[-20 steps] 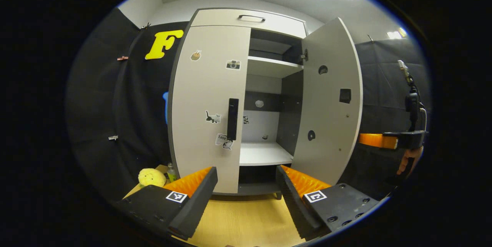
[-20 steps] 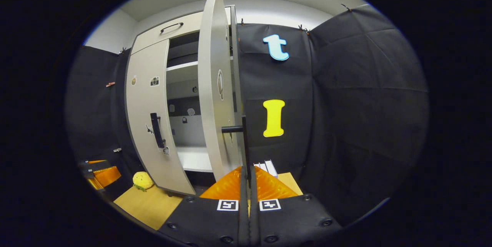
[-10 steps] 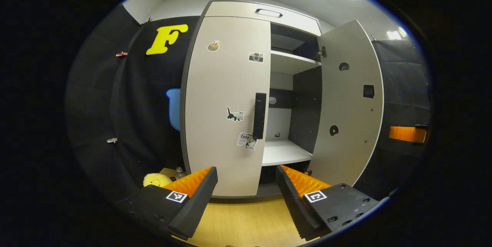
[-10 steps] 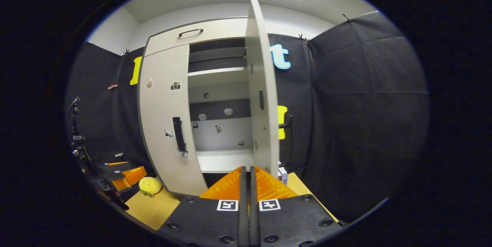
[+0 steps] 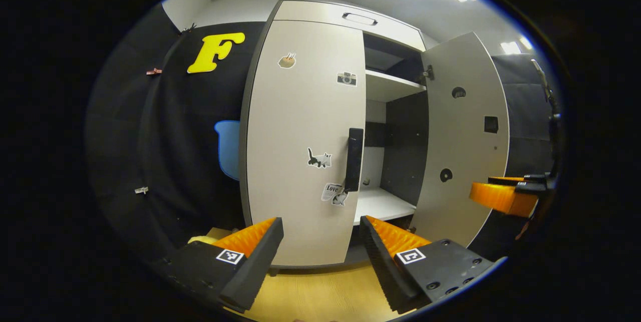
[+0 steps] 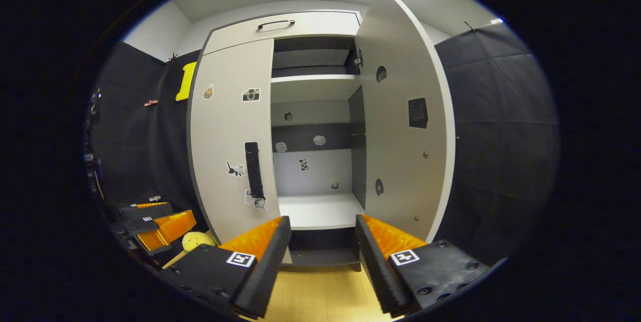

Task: Open the right door of the double-door shoe cabinet with the right hand, and open the left door with the left hand.

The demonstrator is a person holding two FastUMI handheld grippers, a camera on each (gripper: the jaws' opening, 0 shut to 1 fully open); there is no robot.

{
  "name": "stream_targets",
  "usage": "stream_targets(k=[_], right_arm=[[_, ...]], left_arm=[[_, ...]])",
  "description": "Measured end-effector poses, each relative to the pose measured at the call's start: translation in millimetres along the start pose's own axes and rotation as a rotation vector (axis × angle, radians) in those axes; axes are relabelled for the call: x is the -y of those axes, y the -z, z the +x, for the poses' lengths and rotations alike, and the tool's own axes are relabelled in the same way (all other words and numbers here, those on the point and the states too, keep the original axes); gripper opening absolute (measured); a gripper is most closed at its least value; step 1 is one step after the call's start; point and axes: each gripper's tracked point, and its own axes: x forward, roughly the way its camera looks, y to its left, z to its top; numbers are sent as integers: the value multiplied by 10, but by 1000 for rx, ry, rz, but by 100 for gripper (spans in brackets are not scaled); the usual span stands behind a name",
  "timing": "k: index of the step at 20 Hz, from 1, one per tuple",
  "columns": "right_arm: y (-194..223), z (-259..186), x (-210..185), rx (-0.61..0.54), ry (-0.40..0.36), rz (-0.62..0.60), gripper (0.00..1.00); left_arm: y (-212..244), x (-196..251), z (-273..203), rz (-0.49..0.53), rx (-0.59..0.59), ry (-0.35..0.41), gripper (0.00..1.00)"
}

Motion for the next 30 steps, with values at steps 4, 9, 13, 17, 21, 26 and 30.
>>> stream_targets(k=[4, 9, 13, 17, 21, 26, 30], right_arm=[[194, 180, -3, -22, -46, 12, 99], [384, 323, 93, -50, -97, 24, 99], [516, 350, 176, -66, -119, 48, 99], [631, 318, 214, -81, -140, 62, 98], [735, 273, 152, -100, -186, 48, 98], [858, 199, 120, -131, -230, 30, 99], [872, 208, 184, -131, -222, 40, 98]], left_arm=[[-213, 19, 273, 29, 25, -50, 95], [-346, 169, 771, 59, 44, -88, 95], [-474, 352, 1157, 57, 55, -74, 94], [-616, 488, 1496, 72, 67, -76, 94], [-601, 564, 1774, 47, 37, -88, 87], [-543, 612, 1933, 45, 14, -114, 69], [-543, 606, 1964, 31, 14, -135, 47]])
